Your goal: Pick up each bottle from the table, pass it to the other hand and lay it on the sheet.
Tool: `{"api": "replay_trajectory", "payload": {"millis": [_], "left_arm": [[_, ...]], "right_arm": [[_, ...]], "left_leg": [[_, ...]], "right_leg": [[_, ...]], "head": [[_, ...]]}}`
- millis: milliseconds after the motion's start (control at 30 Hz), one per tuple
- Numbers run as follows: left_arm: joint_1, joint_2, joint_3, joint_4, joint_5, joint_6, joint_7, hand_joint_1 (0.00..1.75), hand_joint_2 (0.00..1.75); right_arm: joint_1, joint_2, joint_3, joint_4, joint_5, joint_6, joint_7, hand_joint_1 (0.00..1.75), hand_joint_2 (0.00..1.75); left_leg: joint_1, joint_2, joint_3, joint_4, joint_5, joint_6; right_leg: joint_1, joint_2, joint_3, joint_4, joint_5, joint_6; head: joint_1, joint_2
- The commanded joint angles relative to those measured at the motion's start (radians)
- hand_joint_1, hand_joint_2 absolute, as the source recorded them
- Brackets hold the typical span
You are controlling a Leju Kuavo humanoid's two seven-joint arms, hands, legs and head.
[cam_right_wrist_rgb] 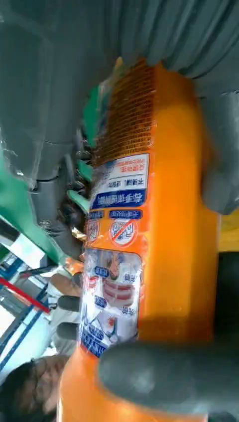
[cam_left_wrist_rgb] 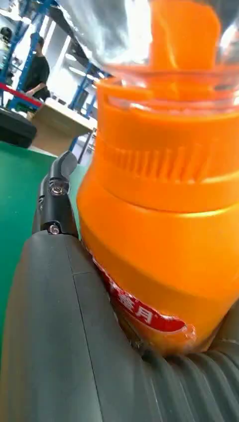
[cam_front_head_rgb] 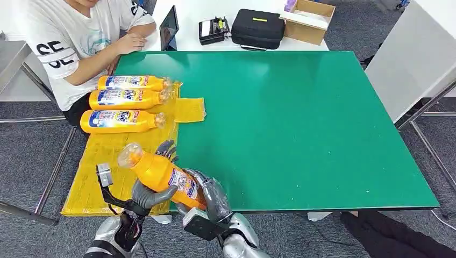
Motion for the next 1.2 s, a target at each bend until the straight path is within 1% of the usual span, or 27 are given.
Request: {"api": "replay_trajectory", "payload": {"millis": [33, 67, 133, 200, 233, 267, 300, 400, 467, 500, 567, 667, 700, 733, 800, 833, 867, 900, 933, 967, 1000, 1033, 1067, 1100, 1133, 1167, 1200], "left_arm": [[-0.054, 0.012, -0.049, 0.084, 0.028, -0.036, 0.003, 0.00, 1.75], [-0.053, 0.012, -0.050, 0.082, 0.027, -0.035, 0.003, 0.00, 1.75], [-0.047, 0.020, -0.073, 0.087, -0.001, -0.039, -0.008, 0.00, 1.75], [-0.049, 0.022, -0.076, 0.089, -0.006, -0.041, -0.012, 0.00, 1.75], [-0.048, 0.021, -0.077, 0.092, -0.014, -0.039, -0.020, 0.68, 1.75], [-0.046, 0.023, -0.083, 0.089, -0.020, -0.050, -0.025, 1.75, 1.75], [-0.043, 0.024, -0.084, 0.089, -0.032, -0.035, -0.030, 1.75, 1.75], [-0.029, 0.023, -0.088, 0.056, -0.068, -0.026, -0.053, 1.75, 1.75], [-0.025, 0.023, -0.083, 0.036, -0.081, -0.008, -0.055, 1.75, 1.75], [-0.027, 0.024, -0.082, 0.033, -0.084, -0.004, -0.054, 1.75, 1.75], [-0.030, 0.024, -0.074, 0.028, -0.091, 0.012, -0.052, 1.75, 1.75], [-0.034, 0.019, -0.056, 0.035, -0.098, 0.033, -0.049, 1.75, 1.75], [-0.035, 0.017, -0.051, 0.034, -0.098, 0.037, -0.049, 1.75, 1.75], [-0.035, 0.017, -0.051, 0.034, -0.098, 0.037, -0.049, 1.75, 1.75], [-0.035, 0.017, -0.051, 0.034, -0.098, 0.037, -0.049, 1.75, 1.75], [-0.033, 0.012, -0.040, 0.032, -0.095, 0.043, -0.050, 1.75, 1.75], [-0.031, 0.008, -0.025, 0.022, -0.093, 0.055, -0.052, 1.75, 1.75], [-0.028, 0.003, -0.008, 0.010, -0.084, 0.062, -0.053, 1.75, 1.75], [-0.026, 0.004, 0.002, -0.007, -0.085, 0.070, -0.047, 1.75, 1.75], [-0.023, 0.002, 0.026, -0.039, -0.082, 0.086, -0.049, 1.75, 1.75], [-0.027, 0.005, 0.040, -0.063, -0.098, 0.115, -0.054, 1.75, 1.75], [-0.035, 0.005, 0.068, -0.091, -0.119, 0.158, -0.069, 1.75, 1.75], [-0.050, 0.007, 0.095, -0.118, -0.173, 0.234, -0.090, 1.75, 1.75], [-0.071, 0.005, 0.134, -0.138, -0.193, 0.265, -0.081, 1.75, 1.75], [-0.090, -0.002, 0.180, -0.158, -0.255, 0.371, -0.112, 1.75, 1.75], [-0.116, -0.010, 0.231, -0.174, -0.291, 0.442, -0.106, 1.75, 1.75], [-0.126, -0.010, 0.251, -0.184, -0.293, 0.444, -0.093, 1.75, 1.75]], "right_arm": [[-0.080, 0.018, 0.112, 0.243, 0.017, 0.029, 0.013, 1.75, 1.75], [-0.080, 0.018, 0.113, 0.246, 0.017, 0.026, 0.012, 1.75, 1.75], [-0.087, 0.021, 0.107, 0.247, 0.008, 0.014, 0.004, 1.75, 1.75], [-0.086, 0.021, 0.104, 0.242, 0.005, 0.015, 0.005, 1.75, 1.75], [-0.085, 0.020, 0.104, 0.235, 0.004, 0.012, 0.006, 1.75, 1.75], [-0.085, 0.020, 0.101, 0.230, 0.001, 0.009, 0.008, 1.75, 1.75], [-0.086, 0.018, 0.099, 0.224, 0.000, 0.002, 0.013, 1.75, 1.75], [-0.087, 0.016, 0.090, 0.206, -0.004, -0.010, 0.017, 1.75, 1.75], [-0.088, 0.017, 0.082, 0.189, -0.011, -0.020, 0.014, 1.75, 1.75], [-0.090, 0.018, 0.078, 0.183, -0.014, -0.023, 0.014, 1.75, 1.75], [-0.094, 0.018, 0.076, 0.171, -0.015, -0.025, 0.015, 1.75, 1.75], [-0.091, 0.018, 0.063, 0.146, -0.028, -0.035, 0.015, 1.75, 1.75], [-0.093, 0.018, 0.062, 0.141, -0.029, -0.034, 0.015, 1.75, 1.75], [-0.093, 0.018, 0.062, 0.141, -0.029, -0.034, 0.015, 1.75, 1.75], [-0.093, 0.018, 0.062, 0.141, -0.029, -0.034, 0.015, 1.75, 1.75], [-0.089, 0.018, 0.057, 0.132, -0.032, -0.041, 0.017, 1.71, 1.75], [-0.082, 0.023, 0.044, 0.115, -0.039, -0.068, 0.018, 0.96, 1.75], [-0.075, 0.027, 0.031, 0.096, -0.046, -0.098, 0.015, 0.00, 1.75], [-0.068, 0.031, 0.015, 0.072, -0.061, -0.112, 0.015, 0.00, 1.75], [-0.059, 0.027, 0.000, 0.022, -0.073, -0.134, 0.015, 0.00, 1.75], [-0.054, 0.022, -0.010, -0.018, -0.083, -0.142, 0.016, 0.00, 1.75], [-0.045, 0.015, -0.024, -0.072, -0.096, -0.150, 0.020, 0.00, 0.00], [-0.037, 0.009, -0.037, -0.125, -0.109, -0.155, 0.022, 0.00, 0.00], [-0.026, -0.002, -0.045, -0.190, -0.120, -0.146, 0.039, 0.00, 0.00], [-0.017, -0.001, -0.064, -0.237, -0.141, -0.164, 0.030, 0.00, 0.00], [-0.004, -0.007, -0.075, -0.296, -0.159, -0.168, 0.030, 0.00, 0.00], [0.002, -0.012, -0.077, -0.326, -0.163, -0.168, 0.034, 0.00, 0.00]], "left_leg": [[0.000, 0.002, 0.009, -0.001, -0.003, 0.001], [0.001, 0.003, 0.010, -0.001, -0.004, 0.001], [0.000, 0.000, 0.003, -0.001, -0.001, 0.000], [0.000, 0.000, 0.005, -0.001, -0.001, 0.000], [0.000, 0.000, 0.003, -0.001, -0.001, 0.000], [0.000, 0.000, 0.005, -0.001, -0.001, 0.001], [0.000, 0.000, 0.003, -0.001, -0.001, 0.000], [0.000, 0.000, 0.004, -0.001, -0.001, 0.000], [0.001, 0.001, 0.008, 0.000, -0.003, 0.001], [0.000, 0.001, 0.005, 0.000, -0.002, 0.001], [0.000, 0.001, 0.005, 0.000, -0.001, 0.001], [0.000, 0.001, 0.005, 0.000, -0.001, 0.000], [0.001, 0.002, 0.007, 0.000, -0.002, 0.001], [0.000, 0.001, 0.005, 0.000, -0.001, 0.000], [0.001, 0.002, 0.006, 0.000, -0.002, 0.001], [0.000, 0.001, 0.005, 0.000, -0.001, 0.001], [0.000, 0.001, 0.004, 0.000, -0.001, 0.000], [0.001, 0.003, 0.009, 0.001, -0.003, 0.001], [0.000, 0.001, 0.005, 0.000, -0.001, 0.001], [0.000, 0.001, 0.004, 0.000, -0.001, 0.000], [0.001, 0.002, 0.006, 0.001, -0.002, 0.001], [0.000, 0.001, 0.003, 0.001, -0.001, 0.000], [0.001, 0.002, 0.005, 0.002, -0.002, 0.001], [0.001, 0.001, 0.003, 0.003, -0.002, 0.001], [0.001, 0.001, 0.002, 0.002, -0.001, 0.000], [0.001, 0.001, 0.000, 0.002, -0.001, 0.000], [0.001, 0.002, 0.002, 0.002, -0.001, 0.001]], "right_leg": [[0.002, 0.000, 0.009, -0.002, -0.003, -0.004], [0.002, 0.000, 0.011, -0.002, -0.003, -0.005], [0.000, -0.001, 0.003, -0.001, -0.001, -0.002], [0.001, -0.001, 0.005, -0.001, -0.001, -0.002], [0.001, 0.000, 0.003, -0.001, -0.001, -0.002], [0.001, -0.001, 0.005, -0.001, -0.001, -0.003], [0.000, 0.000, 0.003, -0.001, -0.001, -0.002], [0.000, 0.000, 0.003, -0.001, -0.001, -0.002], [0.002, 0.000, 0.009, -0.002, -0.003, -0.004], [0.001, 0.000, 0.005, -0.001, -0.002, -0.003], [0.001, 0.000, 0.004, 0.000, -0.001, -0.002], [0.001, 0.001, 0.004, -0.001, -0.001, -0.002], [0.002, 0.001, 0.007, -0.001, -0.002, -0.004], [0.001, 0.000, 0.004, 0.000, -0.001, -0.002], [0.001, 0.000, 0.006, 0.000, -0.001, -0.003], [0.001, 0.000, 0.005, 0.000, -0.001, -0.002], [0.001, 0.001, 0.004, 0.000, -0.001, -0.002], [0.002, 0.001, 0.009, -0.001, -0.002, -0.004], [0.001, 0.000, 0.004, 0.000, -0.001, -0.002], [0.001, 0.001, 0.003, 0.000, -0.001, -0.002], [0.001, 0.001, 0.006, 0.000, -0.002, -0.003], [0.001, 0.000, 0.003, 0.000, -0.001, -0.002], [0.002, 0.001, 0.005, 0.001, -0.002, -0.003], [0.002, 0.000, 0.003, 0.002, -0.002, -0.003], [0.001, 0.000, 0.002, 0.001, -0.001, -0.002], [0.001, 0.000, 0.001, 0.001, 0.000, -0.002], [0.002, 0.000, 0.002, 0.002, -0.001, -0.003]], "head": [[0.000, 0.000], [0.000, 0.000], [0.000, 0.000], [0.000, 0.000], [0.000, 0.000], [0.000, 0.000], [0.000, 0.000], [0.000, 0.000], [0.000, 0.000], [0.000, 0.000], [0.000, 0.000], [0.000, 0.000], [0.000, 0.000], [0.000, 0.000], [0.000, 0.000], [0.000, 0.000], [0.000, 0.000], [0.000, 0.000], [0.000, 0.000], [0.000, 0.000], [0.000, 0.000], [0.000, 0.000], [0.000, 0.000], [0.000, 0.000], [0.000, 0.000], [0.000, 0.000], [0.000, 0.000]]}}
